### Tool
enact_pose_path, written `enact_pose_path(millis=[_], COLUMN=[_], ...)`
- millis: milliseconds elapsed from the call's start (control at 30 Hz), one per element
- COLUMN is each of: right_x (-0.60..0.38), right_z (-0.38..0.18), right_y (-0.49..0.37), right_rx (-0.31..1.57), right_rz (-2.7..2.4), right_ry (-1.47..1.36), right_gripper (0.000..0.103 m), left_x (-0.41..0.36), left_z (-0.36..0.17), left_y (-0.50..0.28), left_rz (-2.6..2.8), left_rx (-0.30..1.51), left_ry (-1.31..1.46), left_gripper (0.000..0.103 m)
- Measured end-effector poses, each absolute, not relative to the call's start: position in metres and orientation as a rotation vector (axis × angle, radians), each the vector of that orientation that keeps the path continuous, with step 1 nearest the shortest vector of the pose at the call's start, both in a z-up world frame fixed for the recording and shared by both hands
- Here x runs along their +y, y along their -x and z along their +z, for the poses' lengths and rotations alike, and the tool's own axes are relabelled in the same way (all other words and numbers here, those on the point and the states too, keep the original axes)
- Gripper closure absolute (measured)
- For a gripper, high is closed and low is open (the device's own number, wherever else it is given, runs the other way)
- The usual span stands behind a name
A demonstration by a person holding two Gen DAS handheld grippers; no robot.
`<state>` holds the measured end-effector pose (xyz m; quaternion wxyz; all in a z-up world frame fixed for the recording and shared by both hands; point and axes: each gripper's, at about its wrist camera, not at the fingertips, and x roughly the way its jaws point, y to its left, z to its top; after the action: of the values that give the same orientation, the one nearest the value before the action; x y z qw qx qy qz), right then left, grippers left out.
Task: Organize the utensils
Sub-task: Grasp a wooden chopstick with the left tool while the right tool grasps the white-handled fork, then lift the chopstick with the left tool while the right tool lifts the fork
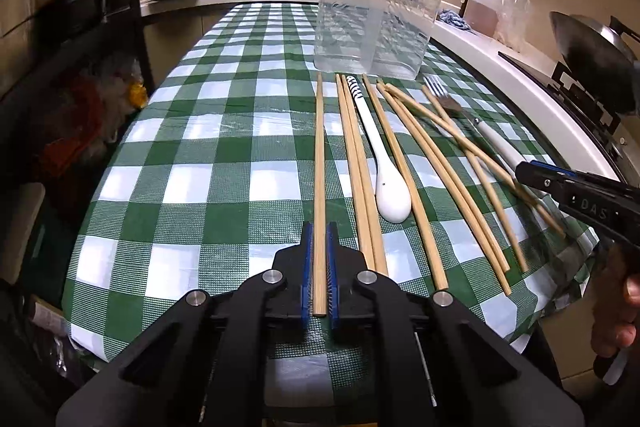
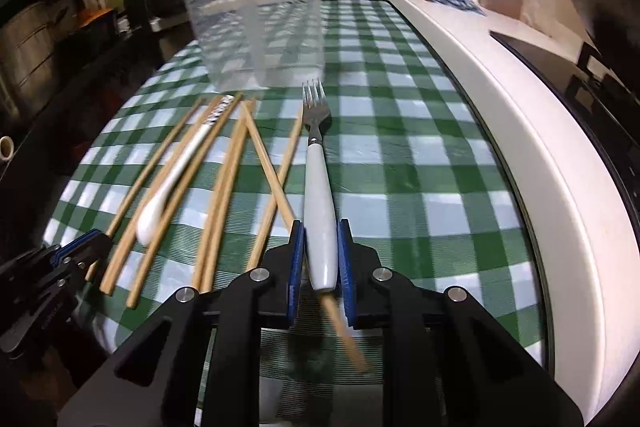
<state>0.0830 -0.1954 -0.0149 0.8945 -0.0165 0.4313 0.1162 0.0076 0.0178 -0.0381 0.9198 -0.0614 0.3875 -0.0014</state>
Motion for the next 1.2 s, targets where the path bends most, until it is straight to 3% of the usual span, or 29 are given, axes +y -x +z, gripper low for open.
enact_pose_path(millis=[233, 700, 1200], right_x=[-0.199, -0.199, -0.215], right_z=[-0.025, -0.025, 0.022], right_y=[-0.088, -0.088, -0.072], right_rx=[0.951, 0.944, 0.766], right_rz=[0.221, 0.219, 0.236], right_ry=[0.021, 0.023, -0.024], right_gripper=[0.081, 0.085, 0.086], left_x=[0.011, 0.005, 0.002], left_z=[-0.037, -0.038, 0.000], left_y=[-0.008, -0.008, 0.010], left_rz=[-0.003, 0.008, 0.020], left_rx=[0.788, 0.775, 0.594], left_ry=[0.100, 0.061, 0.016], left_gripper=[0.096, 0.096, 0.097])
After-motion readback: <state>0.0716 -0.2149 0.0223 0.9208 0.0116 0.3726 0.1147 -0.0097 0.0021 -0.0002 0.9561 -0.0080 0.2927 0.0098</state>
